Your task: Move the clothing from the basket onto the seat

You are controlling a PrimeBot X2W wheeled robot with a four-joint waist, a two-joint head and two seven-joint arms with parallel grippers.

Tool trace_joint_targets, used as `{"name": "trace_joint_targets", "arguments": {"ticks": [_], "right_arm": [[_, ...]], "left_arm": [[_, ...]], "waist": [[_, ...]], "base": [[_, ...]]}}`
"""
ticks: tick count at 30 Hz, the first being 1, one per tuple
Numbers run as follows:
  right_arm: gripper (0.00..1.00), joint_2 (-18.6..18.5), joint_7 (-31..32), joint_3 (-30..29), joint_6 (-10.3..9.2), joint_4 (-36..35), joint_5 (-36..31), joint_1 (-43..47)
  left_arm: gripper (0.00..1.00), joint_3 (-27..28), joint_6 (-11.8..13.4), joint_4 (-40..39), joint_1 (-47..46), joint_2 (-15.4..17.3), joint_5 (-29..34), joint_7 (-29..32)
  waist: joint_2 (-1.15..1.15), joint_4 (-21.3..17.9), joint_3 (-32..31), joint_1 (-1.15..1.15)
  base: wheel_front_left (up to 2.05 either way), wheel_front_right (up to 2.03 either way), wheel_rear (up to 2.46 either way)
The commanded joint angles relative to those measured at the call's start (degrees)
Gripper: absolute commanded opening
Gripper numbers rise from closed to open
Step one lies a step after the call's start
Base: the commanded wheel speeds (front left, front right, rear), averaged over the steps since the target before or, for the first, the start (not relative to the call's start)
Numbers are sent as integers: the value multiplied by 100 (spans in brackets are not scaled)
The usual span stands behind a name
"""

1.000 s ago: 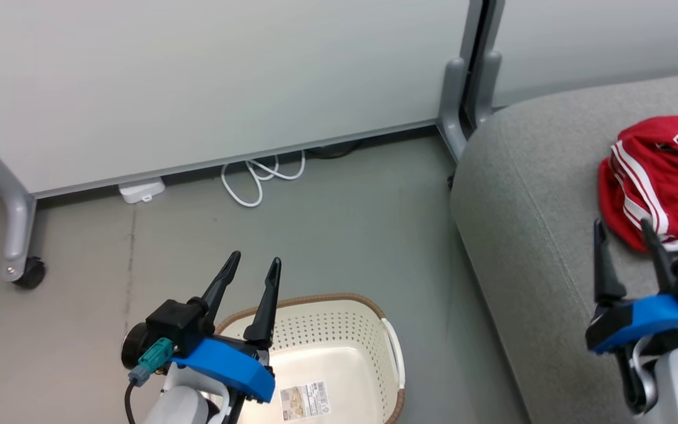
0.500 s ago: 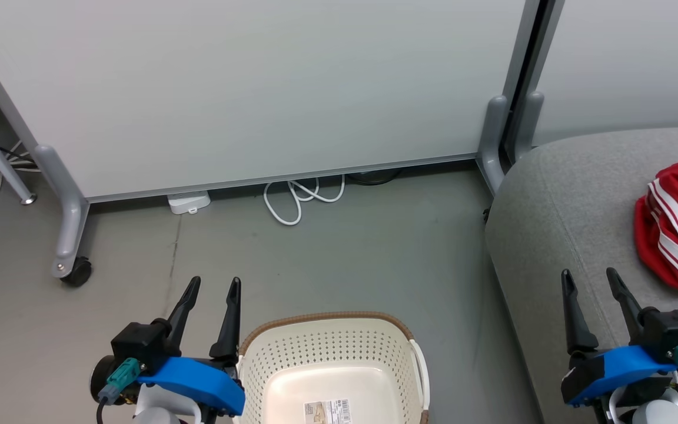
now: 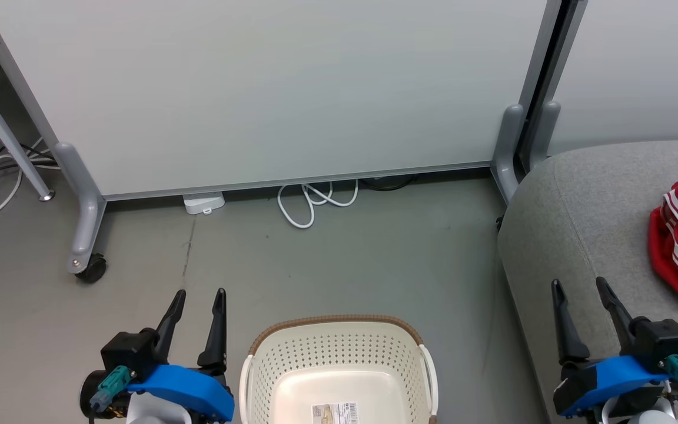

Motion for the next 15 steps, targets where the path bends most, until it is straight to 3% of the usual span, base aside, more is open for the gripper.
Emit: {"name": "trace_joint_targets", "arguments": {"ticks": [1, 15], "right_arm": [[100, 13, 12, 19, 0, -23, 49, 100], [100, 13, 73, 225, 0, 14, 94, 106]], "left_arm": [[100, 19, -9, 23, 42, -5, 43, -14], [100, -45, -8, 150, -76, -12, 65, -14]], "waist": [[0, 9, -11, 0], [0, 146, -33, 0]], "base": [[0, 0, 0], [0, 0, 0]]}}
